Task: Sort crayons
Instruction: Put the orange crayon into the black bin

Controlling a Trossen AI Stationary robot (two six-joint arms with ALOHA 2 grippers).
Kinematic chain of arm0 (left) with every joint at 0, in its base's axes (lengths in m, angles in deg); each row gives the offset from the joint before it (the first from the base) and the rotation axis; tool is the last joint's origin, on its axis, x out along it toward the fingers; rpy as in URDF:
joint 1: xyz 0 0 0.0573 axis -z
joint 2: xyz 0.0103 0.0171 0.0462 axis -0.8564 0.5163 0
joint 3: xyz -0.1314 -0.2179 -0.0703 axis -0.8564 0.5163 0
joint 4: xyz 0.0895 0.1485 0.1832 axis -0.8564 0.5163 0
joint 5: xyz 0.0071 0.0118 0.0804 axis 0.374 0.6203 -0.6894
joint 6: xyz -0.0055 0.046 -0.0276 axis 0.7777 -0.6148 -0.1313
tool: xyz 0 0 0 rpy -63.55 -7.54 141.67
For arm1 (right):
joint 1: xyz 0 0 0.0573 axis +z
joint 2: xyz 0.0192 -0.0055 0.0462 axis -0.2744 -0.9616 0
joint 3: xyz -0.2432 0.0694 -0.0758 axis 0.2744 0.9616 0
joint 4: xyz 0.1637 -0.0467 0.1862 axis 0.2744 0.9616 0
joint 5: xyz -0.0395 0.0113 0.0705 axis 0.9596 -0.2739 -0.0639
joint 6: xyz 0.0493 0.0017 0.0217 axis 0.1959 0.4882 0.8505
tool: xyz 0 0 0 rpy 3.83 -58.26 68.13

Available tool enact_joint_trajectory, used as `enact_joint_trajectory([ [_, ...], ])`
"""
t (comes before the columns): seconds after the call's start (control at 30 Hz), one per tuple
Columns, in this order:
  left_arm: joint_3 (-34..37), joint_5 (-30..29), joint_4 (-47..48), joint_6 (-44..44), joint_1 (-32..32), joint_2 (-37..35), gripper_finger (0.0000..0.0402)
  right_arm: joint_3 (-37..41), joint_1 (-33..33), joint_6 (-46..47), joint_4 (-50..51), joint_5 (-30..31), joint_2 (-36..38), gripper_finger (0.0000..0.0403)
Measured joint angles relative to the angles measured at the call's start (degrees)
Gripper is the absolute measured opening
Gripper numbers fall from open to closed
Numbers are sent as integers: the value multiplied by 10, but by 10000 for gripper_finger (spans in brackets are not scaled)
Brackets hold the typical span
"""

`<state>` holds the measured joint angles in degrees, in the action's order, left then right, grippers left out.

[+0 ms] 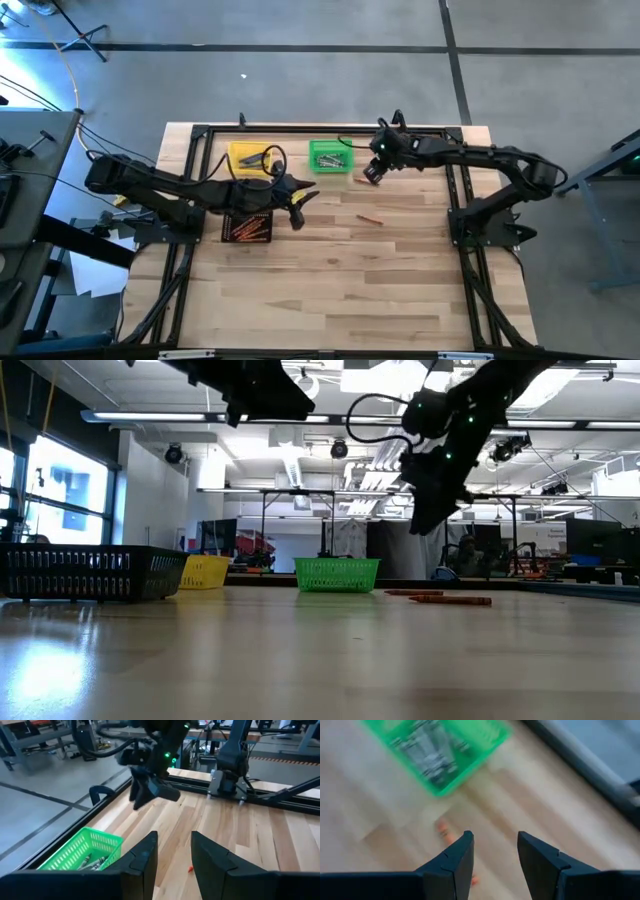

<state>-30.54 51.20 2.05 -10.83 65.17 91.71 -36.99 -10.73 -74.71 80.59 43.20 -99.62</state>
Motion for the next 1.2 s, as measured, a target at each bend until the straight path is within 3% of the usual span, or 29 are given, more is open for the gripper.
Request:
enact_joint_trajectory([
  [0.07, 0, -6, 1, 0, 5, 0, 101, 0, -22, -21, -10, -76, -13, 146],
  [0.13, 0, -16, 4, 0, 9, 0, 101, 0, -39, -33, 5, -114, -31, 146],
  [0.47, 0, -40, 11, 6, 11, 0, 101, 0, -44, -73, 17, -158, -143, 146],
  [1.2, 0, -45, 11, 6, 10, 0, 101, -5, -1, -96, -28, -96, -210, 145],
])
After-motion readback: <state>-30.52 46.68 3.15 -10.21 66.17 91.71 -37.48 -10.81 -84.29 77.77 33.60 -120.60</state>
